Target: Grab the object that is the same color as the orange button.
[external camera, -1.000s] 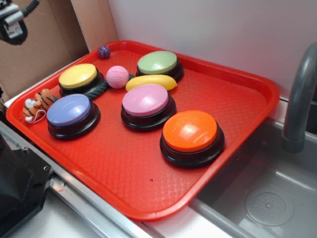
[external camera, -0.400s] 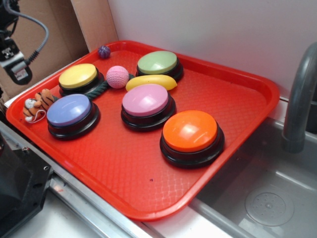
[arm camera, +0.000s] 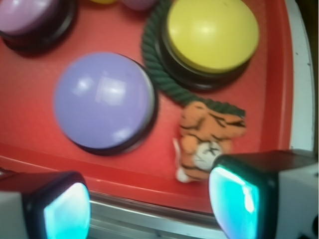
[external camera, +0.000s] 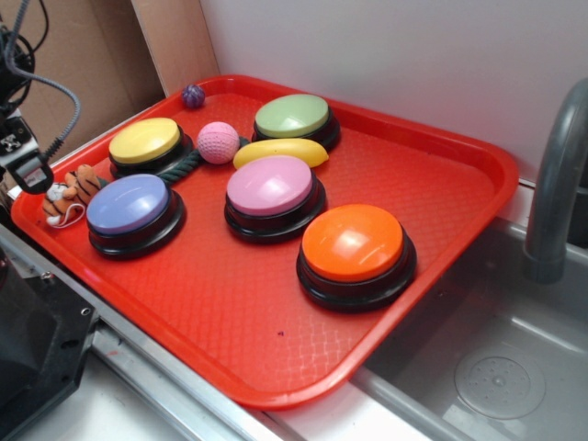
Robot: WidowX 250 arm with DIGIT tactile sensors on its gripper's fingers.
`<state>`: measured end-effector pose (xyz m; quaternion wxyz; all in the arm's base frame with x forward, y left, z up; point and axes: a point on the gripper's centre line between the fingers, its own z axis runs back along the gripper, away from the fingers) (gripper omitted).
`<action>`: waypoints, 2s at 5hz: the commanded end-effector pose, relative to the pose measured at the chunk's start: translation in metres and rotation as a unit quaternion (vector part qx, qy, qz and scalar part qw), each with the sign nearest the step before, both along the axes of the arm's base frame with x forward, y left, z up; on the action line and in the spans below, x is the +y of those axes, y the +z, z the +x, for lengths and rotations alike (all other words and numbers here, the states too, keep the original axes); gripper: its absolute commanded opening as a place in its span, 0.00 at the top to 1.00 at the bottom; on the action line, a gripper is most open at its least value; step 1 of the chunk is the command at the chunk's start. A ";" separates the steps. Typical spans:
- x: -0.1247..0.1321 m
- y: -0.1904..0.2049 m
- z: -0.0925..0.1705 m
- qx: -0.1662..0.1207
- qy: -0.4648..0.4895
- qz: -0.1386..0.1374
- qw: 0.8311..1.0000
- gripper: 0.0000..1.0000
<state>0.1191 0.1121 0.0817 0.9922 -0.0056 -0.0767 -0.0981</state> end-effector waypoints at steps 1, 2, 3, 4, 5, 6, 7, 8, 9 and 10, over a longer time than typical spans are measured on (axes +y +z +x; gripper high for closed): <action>0.032 -0.017 0.007 -0.002 -0.003 0.018 1.000 0.00; 0.034 -0.026 0.016 0.008 0.002 0.034 0.999 0.00; 0.040 -0.037 0.031 0.002 -0.020 0.042 0.999 0.00; 0.043 -0.050 0.039 -0.008 -0.021 0.035 0.999 0.00; 0.041 -0.060 0.041 -0.016 -0.025 0.024 0.999 0.00; 0.041 -0.070 0.040 -0.015 -0.021 0.005 1.000 0.00; 0.042 -0.068 0.036 -0.026 -0.013 0.004 1.000 1.00; 0.044 -0.053 0.033 -0.043 0.004 0.003 0.999 1.00; 0.039 -0.019 0.040 -0.007 0.047 0.009 0.999 1.00; 0.022 0.024 0.053 0.020 0.166 0.005 0.986 1.00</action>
